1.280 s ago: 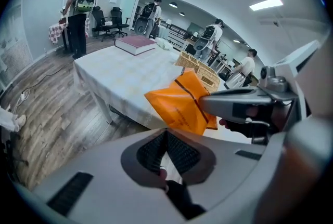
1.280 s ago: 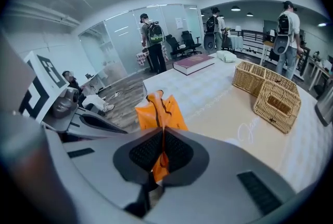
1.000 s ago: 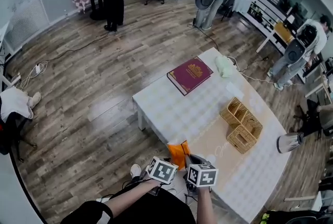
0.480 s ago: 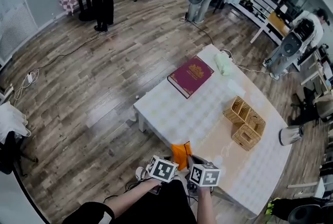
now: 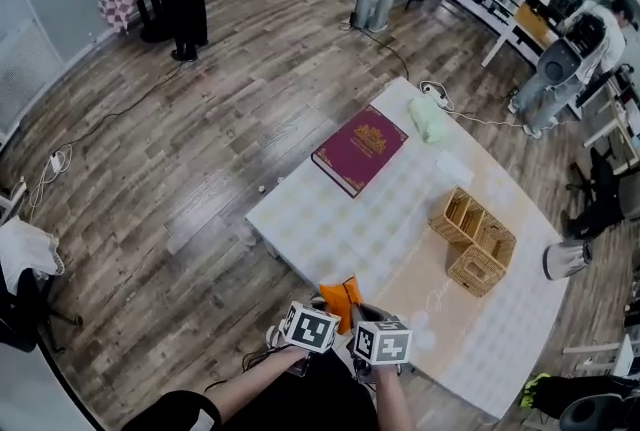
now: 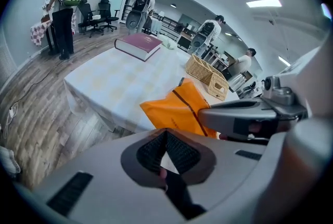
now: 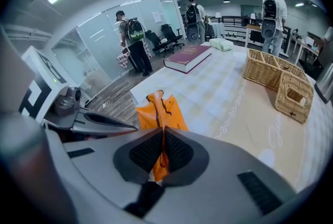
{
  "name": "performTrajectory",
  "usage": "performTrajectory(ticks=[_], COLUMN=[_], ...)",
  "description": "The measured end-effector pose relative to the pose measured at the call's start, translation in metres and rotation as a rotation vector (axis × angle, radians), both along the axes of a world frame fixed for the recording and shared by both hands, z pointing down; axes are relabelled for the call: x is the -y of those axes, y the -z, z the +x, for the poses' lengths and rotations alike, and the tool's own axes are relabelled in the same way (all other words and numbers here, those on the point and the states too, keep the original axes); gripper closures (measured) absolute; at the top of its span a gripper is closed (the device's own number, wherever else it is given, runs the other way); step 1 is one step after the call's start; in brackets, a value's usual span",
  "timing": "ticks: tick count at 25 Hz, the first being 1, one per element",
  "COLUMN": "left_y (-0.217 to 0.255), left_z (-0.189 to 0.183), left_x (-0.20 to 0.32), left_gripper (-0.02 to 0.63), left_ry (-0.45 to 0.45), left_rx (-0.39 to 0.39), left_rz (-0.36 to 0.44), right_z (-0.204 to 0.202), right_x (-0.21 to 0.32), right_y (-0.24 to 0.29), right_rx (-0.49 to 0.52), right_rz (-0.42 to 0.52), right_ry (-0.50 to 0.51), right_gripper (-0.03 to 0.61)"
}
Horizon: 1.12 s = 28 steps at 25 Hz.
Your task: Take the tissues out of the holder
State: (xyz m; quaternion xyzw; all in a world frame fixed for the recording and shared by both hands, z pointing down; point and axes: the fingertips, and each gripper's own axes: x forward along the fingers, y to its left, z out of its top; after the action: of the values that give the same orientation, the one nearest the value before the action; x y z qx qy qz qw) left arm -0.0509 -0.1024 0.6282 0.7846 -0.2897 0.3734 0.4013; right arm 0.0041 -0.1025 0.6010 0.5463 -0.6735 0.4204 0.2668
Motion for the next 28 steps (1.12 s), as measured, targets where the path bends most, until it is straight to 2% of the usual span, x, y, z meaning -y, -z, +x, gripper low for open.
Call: performTrajectory(ticks=[5, 10, 16, 20, 28], left_y=[0.013, 0.028, 0.028, 0.027, 0.019], left_z=[0.002, 0.006, 0.007, 0.015, 0.013], left_x=[0.041, 0.078, 0.101, 0.108, 0.136], left_gripper=[0.607, 0.607, 0.607, 0.607, 0.607], left_ry=[0.007, 0.069, 0.086, 0.07, 0.016], left_rx=[0.053, 0.077, 0.127, 0.123, 0.076], left_rz=[0.045, 0.071, 0.083, 0.071, 0.079], right_z=[0.001, 0.012, 0.017, 0.018, 0.013], right_x=[0.048, 0.085, 0.104, 0.108, 0.136], right_y=[0.007, 0.012, 0.008, 0.004, 0.005], right_rx=[0.037, 0.074, 0.109, 0.123, 0.087], right_rz=[0.03, 0.063, 0.059, 0.044, 0.04], right_ry=[0.037, 0.079, 0.053, 0.041, 0.007], right_gripper=[0.565, 0.565, 0.565, 0.565, 0.565])
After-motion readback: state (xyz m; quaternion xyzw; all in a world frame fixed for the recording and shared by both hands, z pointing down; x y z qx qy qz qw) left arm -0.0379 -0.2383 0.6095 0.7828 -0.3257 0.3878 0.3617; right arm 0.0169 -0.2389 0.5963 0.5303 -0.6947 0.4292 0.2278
